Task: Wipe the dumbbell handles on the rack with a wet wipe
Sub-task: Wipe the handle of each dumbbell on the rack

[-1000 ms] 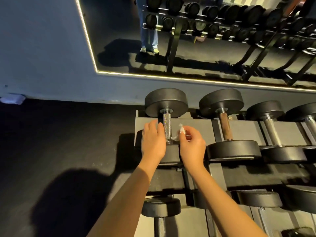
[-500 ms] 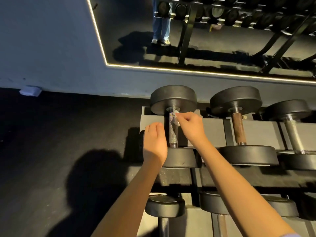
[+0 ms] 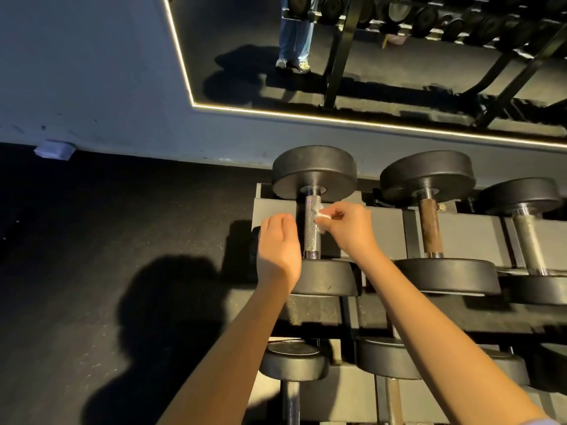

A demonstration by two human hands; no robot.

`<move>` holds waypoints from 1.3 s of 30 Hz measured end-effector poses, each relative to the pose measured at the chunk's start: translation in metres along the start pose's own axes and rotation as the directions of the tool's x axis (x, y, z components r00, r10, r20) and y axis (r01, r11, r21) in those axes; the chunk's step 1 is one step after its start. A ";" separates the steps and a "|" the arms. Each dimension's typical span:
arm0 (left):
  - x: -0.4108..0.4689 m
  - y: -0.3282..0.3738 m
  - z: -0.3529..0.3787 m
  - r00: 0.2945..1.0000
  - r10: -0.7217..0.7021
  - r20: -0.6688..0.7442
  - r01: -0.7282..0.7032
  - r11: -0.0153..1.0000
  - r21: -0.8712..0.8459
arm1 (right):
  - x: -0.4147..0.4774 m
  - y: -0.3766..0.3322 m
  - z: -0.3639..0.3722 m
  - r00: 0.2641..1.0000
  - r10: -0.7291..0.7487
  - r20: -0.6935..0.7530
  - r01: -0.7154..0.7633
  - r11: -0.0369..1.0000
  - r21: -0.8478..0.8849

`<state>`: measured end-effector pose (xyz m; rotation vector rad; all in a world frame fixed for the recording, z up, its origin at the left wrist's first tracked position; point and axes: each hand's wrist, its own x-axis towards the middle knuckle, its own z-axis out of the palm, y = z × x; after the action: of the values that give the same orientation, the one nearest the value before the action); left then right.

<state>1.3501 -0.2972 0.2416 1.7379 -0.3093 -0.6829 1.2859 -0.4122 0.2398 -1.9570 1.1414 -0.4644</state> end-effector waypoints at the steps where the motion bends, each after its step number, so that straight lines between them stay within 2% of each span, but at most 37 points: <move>1: 0.000 0.001 0.000 1.000 0.006 0.004 -0.006 1.000 0.010 | -0.004 0.002 -0.004 0.998 -0.010 0.054 0.011 1.000 -0.019; 3: -0.001 0.001 -0.001 1.000 0.013 0.005 -0.013 1.000 0.016 | -0.004 0.002 -0.007 0.994 -0.036 0.103 0.038 0.999 -0.021; 6: -0.001 0.000 -0.002 0.999 0.035 -0.009 -0.035 0.999 0.025 | 0.002 -0.002 0.000 0.998 -0.053 -0.026 0.054 0.998 0.044; 8: -0.001 -0.001 -0.002 0.999 0.036 -0.012 -0.036 0.999 0.037 | 0.002 -0.003 0.005 0.997 -0.032 -0.063 0.036 0.998 0.058; 11: -0.001 0.000 -0.003 0.999 0.049 -0.008 -0.048 0.997 0.063 | -0.008 -0.001 -0.004 0.996 -0.001 0.094 0.004 0.999 -0.037; 13: 0.000 -0.002 -0.003 0.997 0.083 -0.001 -0.082 0.990 0.111 | -0.015 -0.002 -0.014 0.967 0.005 0.254 0.032 0.990 -0.139; 15: 0.001 -0.004 -0.004 0.994 0.108 0.028 -0.111 0.980 0.165 | -0.015 -0.004 -0.020 0.945 0.000 0.326 0.063 0.981 -0.184; 16: 0.002 -0.005 -0.004 0.991 0.122 0.058 -0.131 0.972 0.194 | -0.014 -0.006 -0.021 0.954 -0.017 0.301 0.065 0.986 -0.152; 19: 0.006 -0.005 -0.006 0.968 0.161 0.194 -0.210 0.940 0.268 | -0.010 -0.006 -0.014 0.996 -0.034 0.076 0.033 0.999 0.017; 21: 0.009 -0.005 -0.009 0.945 0.169 0.281 -0.252 0.923 0.292 | -0.013 -0.004 -0.007 0.999 0.011 0.032 -0.012 1.000 0.025; 23: 0.011 -0.005 -0.010 0.931 0.168 0.323 -0.265 0.921 0.285 | -0.016 0.001 -0.008 0.993 0.037 0.114 -0.033 0.999 -0.036; 26: 0.008 -0.004 -0.011 0.939 0.183 0.292 -0.250 0.945 0.211 | -0.018 0.003 -0.021 0.951 0.042 0.306 0.005 0.989 -0.151; 28: 0.006 -0.005 -0.012 0.958 0.165 0.234 -0.203 0.968 0.149 | -0.014 0.000 -0.024 0.972 -0.011 0.235 0.025 0.998 -0.056; 30: 0.006 -0.007 -0.012 0.978 0.129 0.166 -0.147 0.984 0.102 | -0.008 -0.007 -0.018 0.994 -0.093 0.053 0.093 0.996 0.006; 32: 0.007 -0.009 -0.010 0.987 0.111 0.115 -0.123 0.988 0.097 | -0.003 -0.014 -0.008 0.984 -0.176 -0.039 0.174 0.983 -0.050; 34: 0.007 -0.007 -0.009 0.989 0.106 0.105 -0.118 0.986 0.119 | -0.001 -0.013 0.001 0.977 -0.207 -0.050 0.202 0.975 -0.089; 36: 0.005 -0.004 -0.009 0.986 0.129 0.106 -0.143 0.979 0.148 | -0.004 -0.007 -0.001 0.981 -0.196 0.009 0.195 0.971 -0.137; 39: 0.005 -0.004 -0.011 0.982 0.140 0.126 -0.161 0.973 0.168 | -0.012 -0.002 -0.016 0.955 -0.147 0.256 0.209 0.950 -0.233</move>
<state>1.3598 -0.2904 0.2384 1.8256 -0.5910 -0.6604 1.2701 -0.4091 0.2521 -2.2858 0.9117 -0.1726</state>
